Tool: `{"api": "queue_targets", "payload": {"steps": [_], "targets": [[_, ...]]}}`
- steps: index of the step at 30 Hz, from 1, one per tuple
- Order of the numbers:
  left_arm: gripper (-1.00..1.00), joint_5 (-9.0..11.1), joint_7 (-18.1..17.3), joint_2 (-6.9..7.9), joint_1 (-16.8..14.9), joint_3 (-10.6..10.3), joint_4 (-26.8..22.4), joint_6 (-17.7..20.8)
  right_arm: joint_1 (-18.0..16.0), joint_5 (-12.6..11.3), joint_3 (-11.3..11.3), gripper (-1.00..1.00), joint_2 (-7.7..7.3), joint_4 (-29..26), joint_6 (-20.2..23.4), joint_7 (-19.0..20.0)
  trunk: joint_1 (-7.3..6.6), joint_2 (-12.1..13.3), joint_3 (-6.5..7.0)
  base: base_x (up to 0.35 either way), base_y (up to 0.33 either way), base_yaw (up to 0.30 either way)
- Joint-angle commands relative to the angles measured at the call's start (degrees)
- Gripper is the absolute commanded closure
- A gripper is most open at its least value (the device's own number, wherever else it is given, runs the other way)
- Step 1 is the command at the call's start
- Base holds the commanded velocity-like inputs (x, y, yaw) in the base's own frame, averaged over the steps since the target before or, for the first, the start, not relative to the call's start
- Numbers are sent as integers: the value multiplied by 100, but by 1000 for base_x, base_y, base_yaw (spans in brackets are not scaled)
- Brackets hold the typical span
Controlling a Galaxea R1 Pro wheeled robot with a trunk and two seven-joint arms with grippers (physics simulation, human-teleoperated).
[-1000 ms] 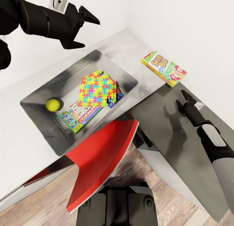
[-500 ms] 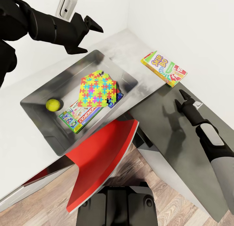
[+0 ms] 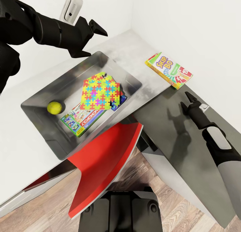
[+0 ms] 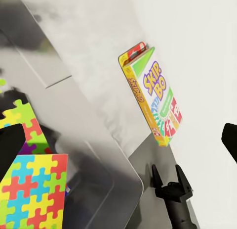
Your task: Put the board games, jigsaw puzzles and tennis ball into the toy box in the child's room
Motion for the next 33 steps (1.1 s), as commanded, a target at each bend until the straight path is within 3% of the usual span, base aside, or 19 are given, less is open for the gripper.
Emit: {"api": "queue_targets", "payload": {"steps": [1,33], "targets": [[-100,25,26,3,-8,-6,-1,9,-4,-60,10,-100,-4,4,32,7,3,-9,-7,0,0,0],[-100,15,26,3,-12,-29,-30,-14,-5,-57,10,-100,-13,1,28,9,3,-9,-7,89,0,0]]}}
